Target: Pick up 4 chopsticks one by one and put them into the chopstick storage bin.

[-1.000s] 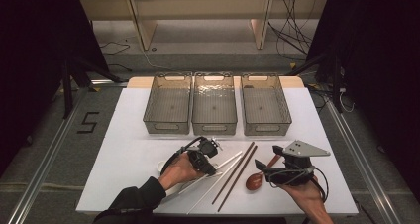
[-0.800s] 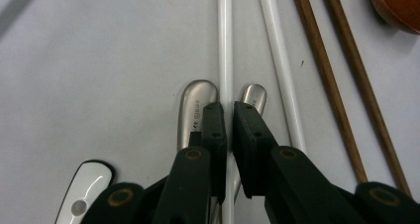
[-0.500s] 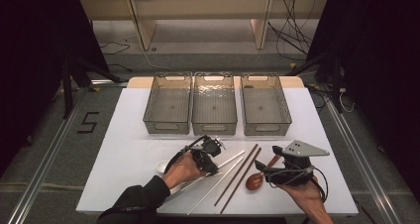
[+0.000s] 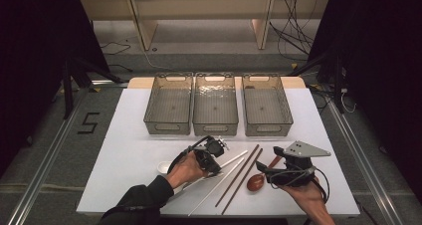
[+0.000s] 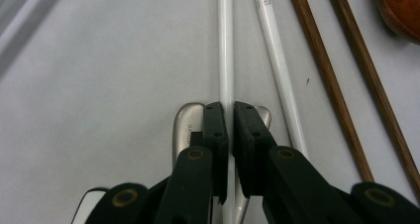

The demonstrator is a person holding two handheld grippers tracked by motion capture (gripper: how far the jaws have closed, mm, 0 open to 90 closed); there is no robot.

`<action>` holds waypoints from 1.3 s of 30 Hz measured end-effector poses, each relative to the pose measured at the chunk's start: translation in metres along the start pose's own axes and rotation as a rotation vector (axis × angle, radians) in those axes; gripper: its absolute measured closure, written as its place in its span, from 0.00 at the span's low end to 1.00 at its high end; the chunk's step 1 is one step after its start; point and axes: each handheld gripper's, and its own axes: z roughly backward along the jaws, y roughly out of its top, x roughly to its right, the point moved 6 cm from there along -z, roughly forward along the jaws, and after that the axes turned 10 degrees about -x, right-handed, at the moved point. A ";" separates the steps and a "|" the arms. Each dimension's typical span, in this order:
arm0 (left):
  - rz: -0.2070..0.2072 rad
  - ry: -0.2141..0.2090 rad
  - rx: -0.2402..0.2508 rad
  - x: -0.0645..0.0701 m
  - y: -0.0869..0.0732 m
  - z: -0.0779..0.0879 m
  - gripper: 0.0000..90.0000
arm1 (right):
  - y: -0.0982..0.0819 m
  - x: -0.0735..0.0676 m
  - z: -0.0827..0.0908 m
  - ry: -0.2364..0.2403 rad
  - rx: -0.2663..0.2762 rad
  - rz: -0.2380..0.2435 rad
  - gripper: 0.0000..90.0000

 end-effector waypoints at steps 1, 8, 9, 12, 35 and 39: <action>-0.001 -0.002 0.002 -0.001 0.000 0.000 0.94 | 0.000 0.000 0.000 0.000 0.000 0.000 0.26; 0.014 -0.024 0.048 -0.003 0.002 0.011 0.94 | 0.000 0.001 0.001 0.000 0.001 -0.003 0.26; 0.011 -0.024 0.058 -0.004 0.002 0.014 0.94 | 0.000 0.001 0.001 0.001 0.005 -0.003 0.26; 0.019 -0.035 0.094 -0.007 0.003 0.025 0.94 | 0.000 0.001 0.001 0.001 0.004 -0.004 0.26; 0.177 0.001 0.337 -0.079 -0.009 0.105 0.93 | 0.001 0.003 0.003 -0.009 0.016 -0.014 0.26; 0.204 0.019 0.362 -0.094 -0.013 0.116 0.93 | 0.001 0.003 0.003 -0.008 0.015 -0.017 0.26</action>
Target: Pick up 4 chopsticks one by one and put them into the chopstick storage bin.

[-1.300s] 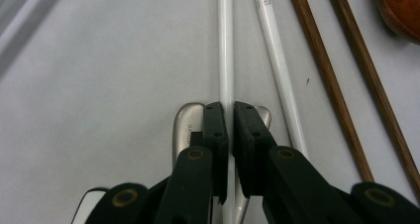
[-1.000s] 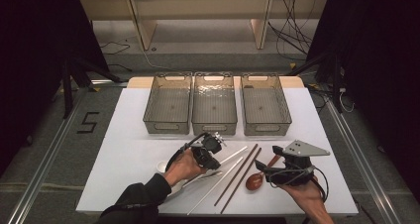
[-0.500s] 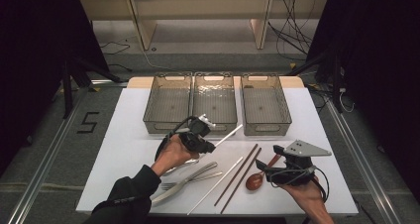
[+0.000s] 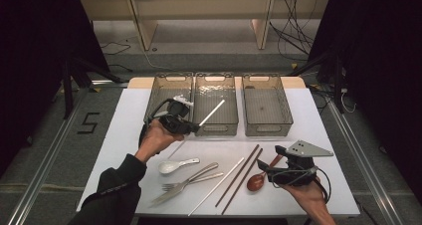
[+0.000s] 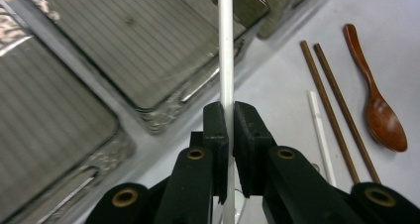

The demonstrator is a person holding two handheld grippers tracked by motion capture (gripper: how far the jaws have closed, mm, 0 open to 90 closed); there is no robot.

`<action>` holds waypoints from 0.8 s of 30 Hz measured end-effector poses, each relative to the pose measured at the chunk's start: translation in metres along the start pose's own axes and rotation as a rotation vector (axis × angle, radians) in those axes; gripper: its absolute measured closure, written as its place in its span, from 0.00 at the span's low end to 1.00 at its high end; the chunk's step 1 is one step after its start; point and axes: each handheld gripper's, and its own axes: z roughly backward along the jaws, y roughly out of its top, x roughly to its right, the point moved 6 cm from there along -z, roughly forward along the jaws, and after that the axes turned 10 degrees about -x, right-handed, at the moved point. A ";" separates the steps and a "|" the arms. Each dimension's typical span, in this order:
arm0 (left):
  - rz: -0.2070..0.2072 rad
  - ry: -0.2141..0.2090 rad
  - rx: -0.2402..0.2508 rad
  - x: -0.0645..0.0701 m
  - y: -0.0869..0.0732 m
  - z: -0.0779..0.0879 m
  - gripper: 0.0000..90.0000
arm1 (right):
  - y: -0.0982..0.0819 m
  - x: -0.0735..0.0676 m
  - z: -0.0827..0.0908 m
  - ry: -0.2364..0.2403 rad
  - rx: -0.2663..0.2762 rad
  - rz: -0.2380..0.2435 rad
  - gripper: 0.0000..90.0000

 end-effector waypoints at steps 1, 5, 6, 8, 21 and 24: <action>0.003 0.008 0.003 -0.004 0.001 0.003 0.93 | 0.000 0.000 0.000 0.000 -0.002 0.000 0.26; 0.030 0.035 0.020 -0.022 0.004 0.010 0.93 | 0.000 0.000 0.000 0.005 0.001 -0.002 0.26; 0.031 0.043 0.021 -0.027 0.005 0.012 0.93 | 0.000 0.000 -0.001 0.006 0.000 -0.002 0.26; 0.042 0.063 0.027 -0.035 0.008 0.016 0.93 | 0.000 0.000 -0.001 0.007 -0.001 -0.002 0.26; 0.100 0.143 0.081 -0.085 0.029 0.024 0.93 | 0.000 0.000 0.000 0.011 0.001 0.000 0.26; 0.104 0.158 0.079 -0.094 0.032 0.022 0.93 | 0.000 0.000 -0.001 0.014 0.001 -0.002 0.26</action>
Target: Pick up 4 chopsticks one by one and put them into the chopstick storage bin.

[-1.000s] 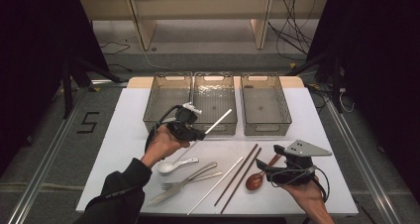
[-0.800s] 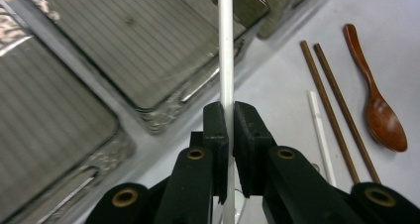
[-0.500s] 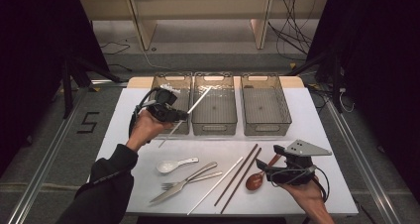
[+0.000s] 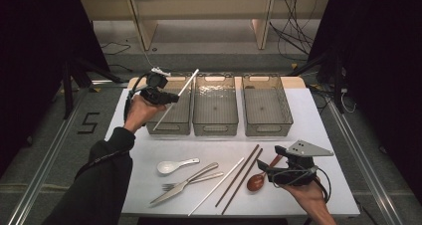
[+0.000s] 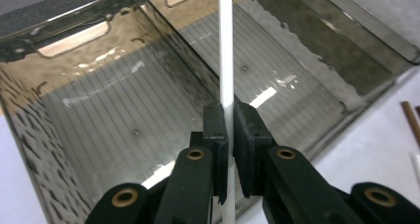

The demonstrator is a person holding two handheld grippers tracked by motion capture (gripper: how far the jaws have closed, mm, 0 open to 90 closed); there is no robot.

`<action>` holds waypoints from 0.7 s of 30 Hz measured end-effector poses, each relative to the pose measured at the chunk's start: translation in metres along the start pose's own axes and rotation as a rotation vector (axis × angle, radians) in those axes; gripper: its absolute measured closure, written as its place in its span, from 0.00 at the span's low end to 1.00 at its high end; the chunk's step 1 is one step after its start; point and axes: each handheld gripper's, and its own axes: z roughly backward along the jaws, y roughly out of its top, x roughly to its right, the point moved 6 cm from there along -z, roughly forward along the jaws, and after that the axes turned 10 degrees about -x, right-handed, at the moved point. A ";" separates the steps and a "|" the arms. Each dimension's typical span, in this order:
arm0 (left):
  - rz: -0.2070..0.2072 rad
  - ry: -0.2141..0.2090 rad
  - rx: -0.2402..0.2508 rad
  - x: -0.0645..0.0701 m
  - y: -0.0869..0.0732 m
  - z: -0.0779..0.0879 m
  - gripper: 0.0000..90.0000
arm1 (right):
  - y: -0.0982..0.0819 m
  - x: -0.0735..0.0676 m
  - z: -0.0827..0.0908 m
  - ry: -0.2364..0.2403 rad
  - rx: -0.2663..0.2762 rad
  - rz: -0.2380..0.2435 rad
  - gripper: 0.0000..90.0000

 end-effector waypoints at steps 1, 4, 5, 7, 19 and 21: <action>0.003 0.003 0.001 -0.003 0.001 -0.001 0.93 | 0.000 0.000 0.000 0.000 -0.001 -0.001 0.26; 0.012 0.015 0.004 -0.010 0.005 -0.006 0.93 | 0.000 0.000 0.000 0.003 -0.002 -0.002 0.26; 0.013 0.018 0.006 -0.012 0.006 -0.007 0.93 | 0.000 0.000 0.000 0.002 -0.004 -0.002 0.26; 0.016 0.023 0.010 -0.016 0.008 -0.009 0.93 | 0.000 0.000 0.000 0.003 -0.003 -0.001 0.26; 0.046 0.065 0.016 -0.042 0.013 -0.022 0.93 | 0.000 0.000 0.000 0.007 -0.002 -0.002 0.26; 0.048 0.073 0.011 -0.045 0.012 -0.025 0.93 | 0.000 0.000 0.000 0.008 -0.003 -0.003 0.26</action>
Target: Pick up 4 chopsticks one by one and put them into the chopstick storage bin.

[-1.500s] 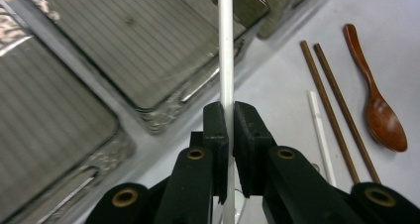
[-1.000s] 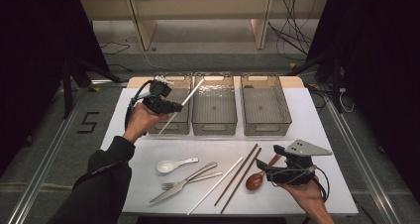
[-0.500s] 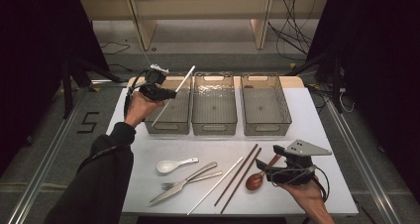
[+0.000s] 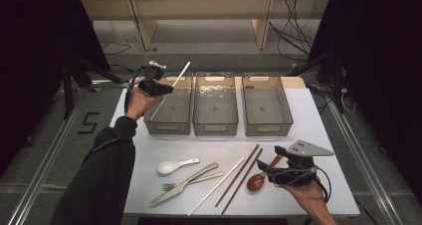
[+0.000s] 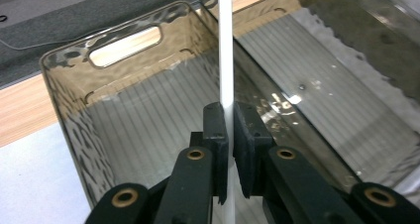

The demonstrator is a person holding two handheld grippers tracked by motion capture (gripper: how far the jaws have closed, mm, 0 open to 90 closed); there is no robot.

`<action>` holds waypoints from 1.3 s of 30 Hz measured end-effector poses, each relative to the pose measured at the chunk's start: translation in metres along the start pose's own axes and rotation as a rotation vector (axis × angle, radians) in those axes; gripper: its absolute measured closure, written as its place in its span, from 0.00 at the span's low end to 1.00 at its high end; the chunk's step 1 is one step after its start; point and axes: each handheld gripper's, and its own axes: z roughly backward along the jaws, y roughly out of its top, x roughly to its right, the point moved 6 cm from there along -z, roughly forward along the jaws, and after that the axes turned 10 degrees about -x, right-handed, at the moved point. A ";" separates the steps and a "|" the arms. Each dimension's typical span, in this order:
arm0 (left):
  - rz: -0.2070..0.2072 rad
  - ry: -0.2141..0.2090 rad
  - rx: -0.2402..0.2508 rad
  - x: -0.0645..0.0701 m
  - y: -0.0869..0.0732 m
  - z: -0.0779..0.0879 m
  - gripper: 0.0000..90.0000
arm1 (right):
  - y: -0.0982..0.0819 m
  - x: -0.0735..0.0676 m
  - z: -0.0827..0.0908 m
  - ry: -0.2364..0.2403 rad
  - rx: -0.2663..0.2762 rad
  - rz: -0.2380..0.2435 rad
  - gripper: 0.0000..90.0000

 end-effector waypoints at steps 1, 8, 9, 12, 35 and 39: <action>0.005 0.001 -0.001 -0.001 0.000 -0.002 0.93 | 0.000 0.000 0.000 0.001 -0.002 0.000 0.26; 0.025 0.018 -0.001 -0.007 -0.004 -0.011 0.93 | 0.000 0.000 -0.001 0.004 -0.002 0.002 0.26; 0.030 0.014 -0.004 -0.007 -0.005 -0.012 0.93 | 0.000 0.000 -0.001 0.005 -0.002 0.001 0.26; 0.031 0.023 -0.011 -0.008 -0.007 -0.017 0.93 | 0.000 0.000 -0.001 0.004 -0.004 0.004 0.26; 0.068 -0.035 -0.021 0.025 -0.010 -0.003 0.40 | -0.001 -0.001 -0.001 0.005 -0.007 0.004 0.26; 0.041 -0.094 -0.022 0.046 -0.017 0.012 0.35 | -0.001 0.000 -0.001 0.003 -0.006 0.003 0.26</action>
